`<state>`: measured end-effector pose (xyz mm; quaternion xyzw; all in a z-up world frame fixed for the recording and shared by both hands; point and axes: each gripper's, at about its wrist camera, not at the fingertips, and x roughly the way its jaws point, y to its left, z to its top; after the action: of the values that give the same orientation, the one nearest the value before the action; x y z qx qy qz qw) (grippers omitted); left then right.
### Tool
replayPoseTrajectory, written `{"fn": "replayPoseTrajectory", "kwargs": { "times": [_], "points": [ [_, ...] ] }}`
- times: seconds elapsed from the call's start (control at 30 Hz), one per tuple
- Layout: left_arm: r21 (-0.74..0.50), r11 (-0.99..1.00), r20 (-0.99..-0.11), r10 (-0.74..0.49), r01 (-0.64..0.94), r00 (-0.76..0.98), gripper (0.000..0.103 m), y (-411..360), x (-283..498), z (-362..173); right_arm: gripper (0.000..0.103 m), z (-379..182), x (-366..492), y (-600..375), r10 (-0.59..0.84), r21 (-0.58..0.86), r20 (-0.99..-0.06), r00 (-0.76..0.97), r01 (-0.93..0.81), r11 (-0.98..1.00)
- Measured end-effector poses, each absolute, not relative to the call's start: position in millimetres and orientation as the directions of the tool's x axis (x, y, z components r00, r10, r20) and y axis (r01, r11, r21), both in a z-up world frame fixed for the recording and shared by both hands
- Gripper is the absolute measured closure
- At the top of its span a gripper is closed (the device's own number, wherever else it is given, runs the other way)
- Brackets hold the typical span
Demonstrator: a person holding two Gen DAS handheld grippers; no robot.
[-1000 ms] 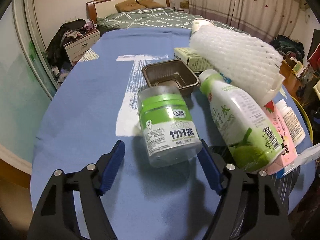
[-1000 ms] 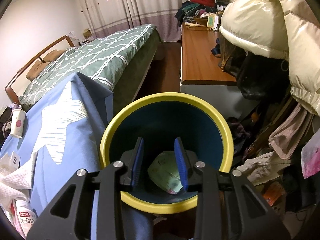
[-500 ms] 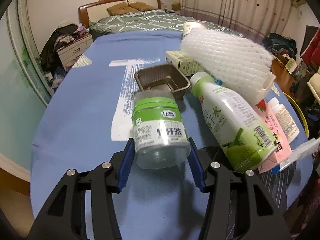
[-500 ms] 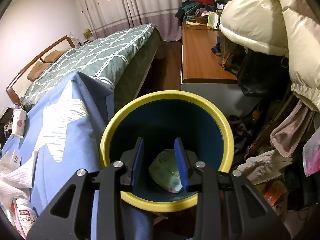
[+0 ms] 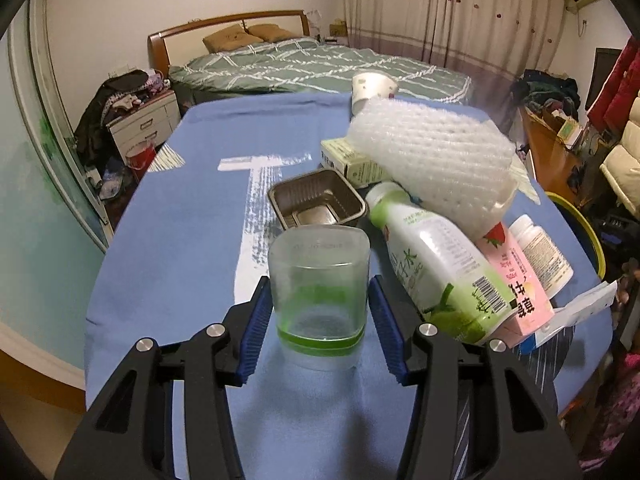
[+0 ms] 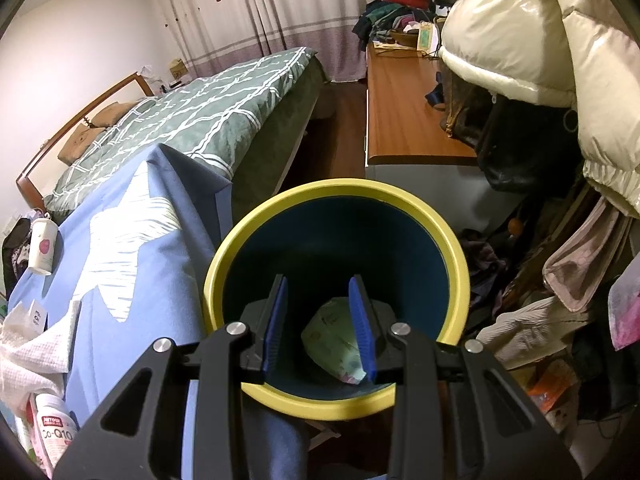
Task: Collect trash
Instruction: 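Carry the plastic cup with the left gripper into the yellow bin and release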
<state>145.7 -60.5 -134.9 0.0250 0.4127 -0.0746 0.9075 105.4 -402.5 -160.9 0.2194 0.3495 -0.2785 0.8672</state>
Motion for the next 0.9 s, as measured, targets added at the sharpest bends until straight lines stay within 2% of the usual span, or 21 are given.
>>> {"fn": "replayPoseTrajectory", "kwargs": {
  "times": [0.47, 0.77, 0.9],
  "points": [
    [-0.010, 0.985, -0.753, -0.121, 0.173, 0.647, 0.053, -64.4, 147.2, -138.2, 0.072, -162.3, 103.8, -404.2, -0.312, 0.196, -0.732, 0.605, 0.627, 0.754],
    [-0.003, 0.970, -0.672, -0.182, 0.244, 0.718, 0.054, -83.3, 138.8, -79.4, 0.072, -154.9, 91.1, -408.7, -0.314, 0.220, -0.711, 0.629, 0.623, 0.751],
    [-0.019, 0.939, -0.644, -0.275, 0.344, 0.714, 0.054, -118.4, 143.7, -49.2, 0.072, -151.4, 80.3, -413.2, -0.311, 0.233, -0.701, 0.642, 0.618, 0.751]
  ]
}}
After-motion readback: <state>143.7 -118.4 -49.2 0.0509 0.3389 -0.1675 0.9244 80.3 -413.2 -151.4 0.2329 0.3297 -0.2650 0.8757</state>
